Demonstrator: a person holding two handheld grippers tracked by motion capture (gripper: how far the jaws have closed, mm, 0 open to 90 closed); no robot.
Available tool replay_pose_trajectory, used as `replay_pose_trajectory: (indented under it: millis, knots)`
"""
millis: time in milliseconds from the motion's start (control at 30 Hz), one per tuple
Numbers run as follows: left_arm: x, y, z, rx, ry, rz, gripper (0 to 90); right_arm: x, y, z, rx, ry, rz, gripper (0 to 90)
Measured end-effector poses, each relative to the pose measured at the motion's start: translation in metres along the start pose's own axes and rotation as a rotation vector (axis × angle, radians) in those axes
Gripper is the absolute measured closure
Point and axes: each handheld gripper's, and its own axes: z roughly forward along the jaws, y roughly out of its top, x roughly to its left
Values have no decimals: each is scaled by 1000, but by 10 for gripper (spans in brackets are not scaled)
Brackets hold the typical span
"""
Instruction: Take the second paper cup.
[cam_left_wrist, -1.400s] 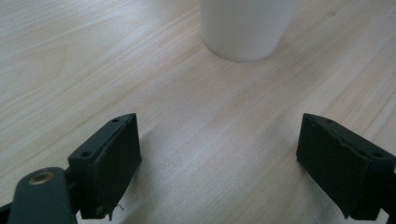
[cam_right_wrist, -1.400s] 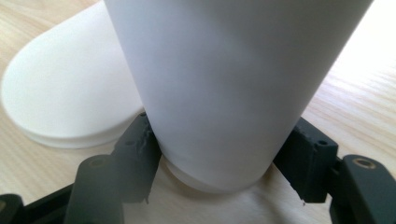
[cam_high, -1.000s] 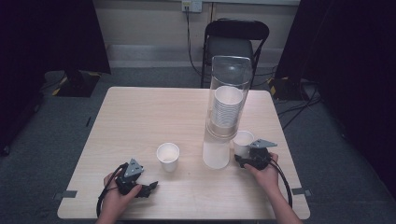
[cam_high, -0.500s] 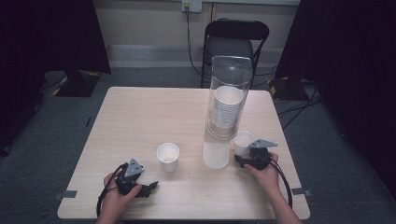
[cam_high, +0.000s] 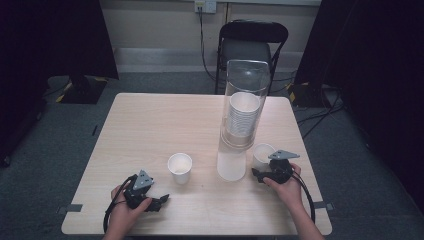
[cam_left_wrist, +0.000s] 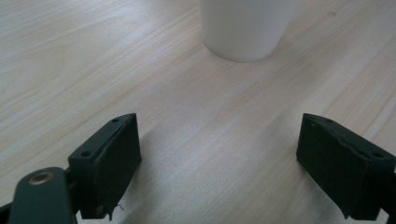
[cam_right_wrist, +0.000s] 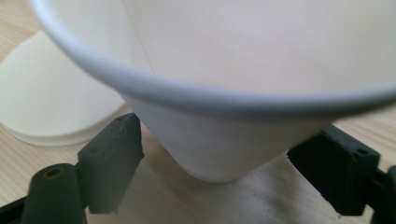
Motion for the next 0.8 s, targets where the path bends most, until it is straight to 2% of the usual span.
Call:
replay_pose_trajectory:
  millis: [267,433,500,633,667,800]
  knots:
    - [0,0,0,0,0,0,132,-6,-1,-14,-32,18,29,148]
    - [0,0,0,1,0,0,131,-8,-3,-19,-37,15,26,145]
    - [0,0,0,0,0,0,132,-10,-6,-22,-43,30,28,144]
    - [0,0,0,1,0,0,132,-14,-13,-25,-11,37,45,143]
    - [0,0,0,0,0,0,131,-15,-14,-28,-4,19,55,147]
    - [0,0,0,0,0,0,131,-16,-17,-34,8,30,47,144]
